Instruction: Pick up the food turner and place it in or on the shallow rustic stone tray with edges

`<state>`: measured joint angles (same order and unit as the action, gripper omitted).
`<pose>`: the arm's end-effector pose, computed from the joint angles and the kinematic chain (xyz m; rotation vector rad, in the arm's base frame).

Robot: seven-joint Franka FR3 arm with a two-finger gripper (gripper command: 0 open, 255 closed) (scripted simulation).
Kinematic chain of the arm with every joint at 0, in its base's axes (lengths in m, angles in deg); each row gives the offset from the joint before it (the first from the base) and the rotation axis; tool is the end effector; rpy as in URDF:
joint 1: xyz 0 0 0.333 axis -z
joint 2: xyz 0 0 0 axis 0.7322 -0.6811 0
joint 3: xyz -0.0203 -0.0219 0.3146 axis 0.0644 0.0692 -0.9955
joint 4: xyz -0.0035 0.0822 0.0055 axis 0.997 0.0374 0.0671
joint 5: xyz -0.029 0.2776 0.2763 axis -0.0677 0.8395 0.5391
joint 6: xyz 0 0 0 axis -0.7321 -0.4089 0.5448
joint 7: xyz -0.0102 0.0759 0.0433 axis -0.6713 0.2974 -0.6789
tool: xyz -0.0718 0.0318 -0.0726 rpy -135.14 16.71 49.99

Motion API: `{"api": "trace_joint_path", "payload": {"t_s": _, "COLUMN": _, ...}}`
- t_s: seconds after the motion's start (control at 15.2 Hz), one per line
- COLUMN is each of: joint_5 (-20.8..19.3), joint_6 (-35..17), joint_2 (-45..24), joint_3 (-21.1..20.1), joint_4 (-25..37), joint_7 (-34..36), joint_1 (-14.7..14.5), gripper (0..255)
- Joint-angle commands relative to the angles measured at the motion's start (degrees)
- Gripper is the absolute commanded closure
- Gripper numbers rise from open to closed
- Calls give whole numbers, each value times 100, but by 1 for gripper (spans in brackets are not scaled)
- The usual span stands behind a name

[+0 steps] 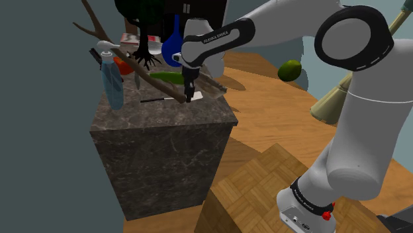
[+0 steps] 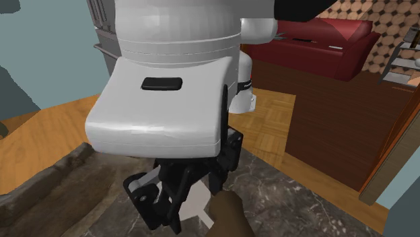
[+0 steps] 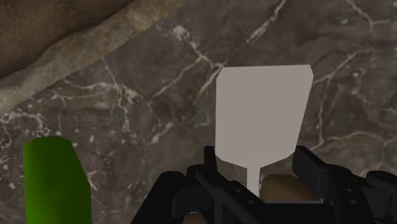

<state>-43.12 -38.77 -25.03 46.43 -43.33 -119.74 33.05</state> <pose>0.6210 0.1432 0.3505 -2.6170 -1.7147 -0.0268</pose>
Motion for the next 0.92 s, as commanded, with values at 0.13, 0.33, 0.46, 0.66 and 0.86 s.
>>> {"api": "trace_joint_path", "payload": {"t_s": 0.13, "joint_5": 3, "joint_6": 262, "joint_2": 159, "joint_3": -10, "joint_4": 165, "joint_7": 11, "joint_1": -15, "gripper": 255}}
{"api": "trace_joint_path", "payload": {"t_s": 0.33, "joint_5": -1, "joint_6": 463, "joint_2": 247, "joint_3": -7, "joint_4": 279, "joint_7": 17, "joint_1": -17, "gripper": 255}}
{"api": "trace_joint_path", "payload": {"t_s": 0.46, "joint_5": -4, "joint_6": 600, "joint_2": 299, "joint_3": -5, "joint_4": 363, "joint_7": 21, "joint_1": -18, "gripper": 255}}
{"api": "trace_joint_path", "payload": {"t_s": 0.66, "joint_5": -7, "joint_6": 807, "joint_2": 371, "joint_3": -2, "joint_4": 499, "joint_7": 26, "joint_1": -20, "gripper": 255}}
{"api": "trace_joint_path", "payload": {"t_s": 0.86, "joint_5": -11, "joint_6": 1017, "joint_2": 433, "joint_3": 1, "joint_4": 646, "joint_7": 32, "joint_1": -21, "gripper": 255}}
